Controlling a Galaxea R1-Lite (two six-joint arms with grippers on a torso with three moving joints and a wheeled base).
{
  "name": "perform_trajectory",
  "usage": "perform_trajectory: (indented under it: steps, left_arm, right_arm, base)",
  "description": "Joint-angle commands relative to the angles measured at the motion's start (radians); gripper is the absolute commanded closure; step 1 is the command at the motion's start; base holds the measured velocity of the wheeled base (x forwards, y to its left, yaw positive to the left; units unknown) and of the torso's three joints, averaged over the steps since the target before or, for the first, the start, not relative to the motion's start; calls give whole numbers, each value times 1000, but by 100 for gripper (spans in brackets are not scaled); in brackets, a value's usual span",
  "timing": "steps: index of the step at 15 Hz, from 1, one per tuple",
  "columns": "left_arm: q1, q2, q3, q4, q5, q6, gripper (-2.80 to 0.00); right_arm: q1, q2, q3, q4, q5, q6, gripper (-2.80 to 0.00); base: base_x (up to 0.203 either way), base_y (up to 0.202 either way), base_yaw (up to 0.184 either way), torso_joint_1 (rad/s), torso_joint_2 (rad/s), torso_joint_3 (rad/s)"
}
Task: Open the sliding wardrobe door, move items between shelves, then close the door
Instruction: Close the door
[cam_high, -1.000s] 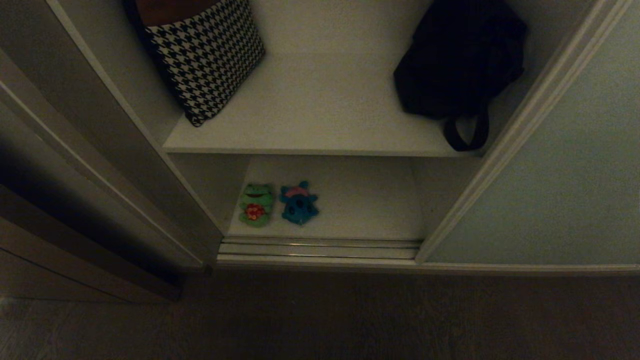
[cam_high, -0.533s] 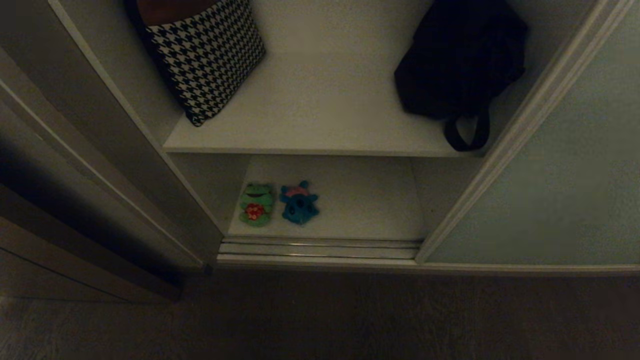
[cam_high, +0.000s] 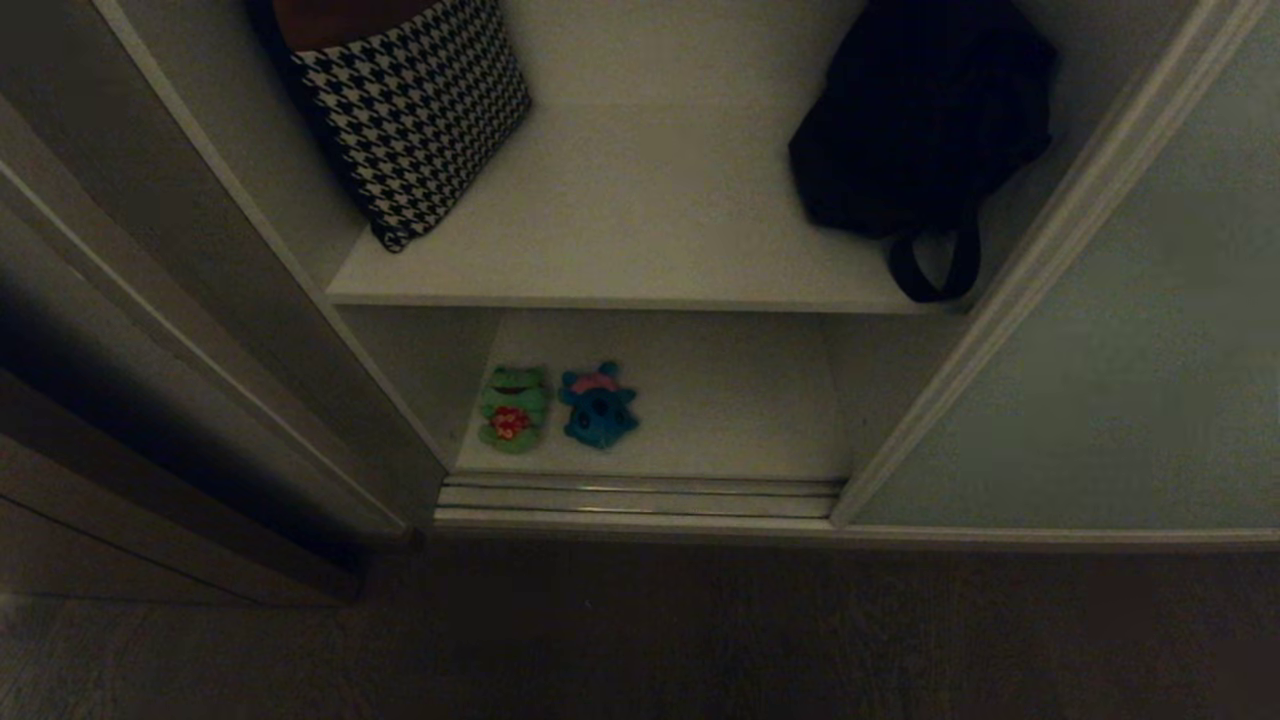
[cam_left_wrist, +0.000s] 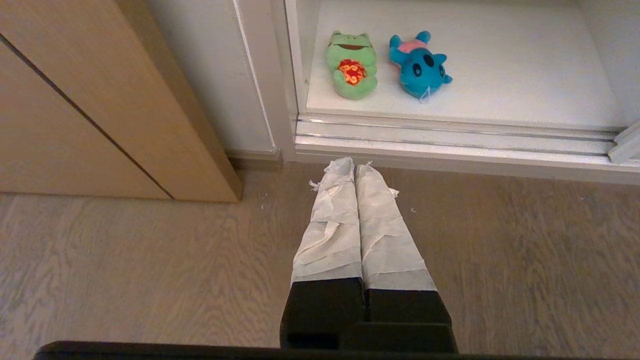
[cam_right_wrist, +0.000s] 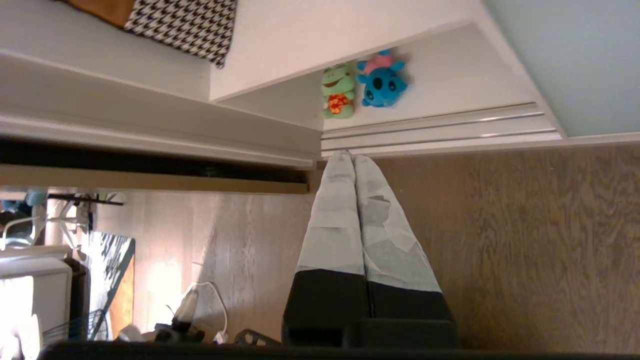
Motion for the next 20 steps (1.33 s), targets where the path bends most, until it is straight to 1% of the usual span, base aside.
perform_trajectory:
  steps: [1, 10, 11, 14, 20]
  left_arm:
    - [0, 2, 0, 0, 0, 0, 0]
    - [0, 2, 0, 0, 0, 0, 0]
    - [0, 2, 0, 0, 0, 0, 0]
    - [0, 2, 0, 0, 0, 0, 0]
    - [0, 2, 0, 0, 0, 0, 0]
  right_arm:
    - [-4, 45, -4, -1, 3, 3, 0]
    - [-4, 178, -5, -122, -8, 8, 0]
    - [-3, 187, -5, -134, -16, 8, 0]
    - [54, 211, -6, -175, -119, 12, 0]
    - [57, 244, -8, -212, -138, 13, 0]
  base:
    - [0, 0, 0, 0, 0, 0]
    - [0, 0, 0, 0, 0, 0]
    - [0, 0, 0, 0, 0, 0]
    - [0, 0, 0, 0, 0, 0]
    - [0, 0, 0, 0, 0, 0]
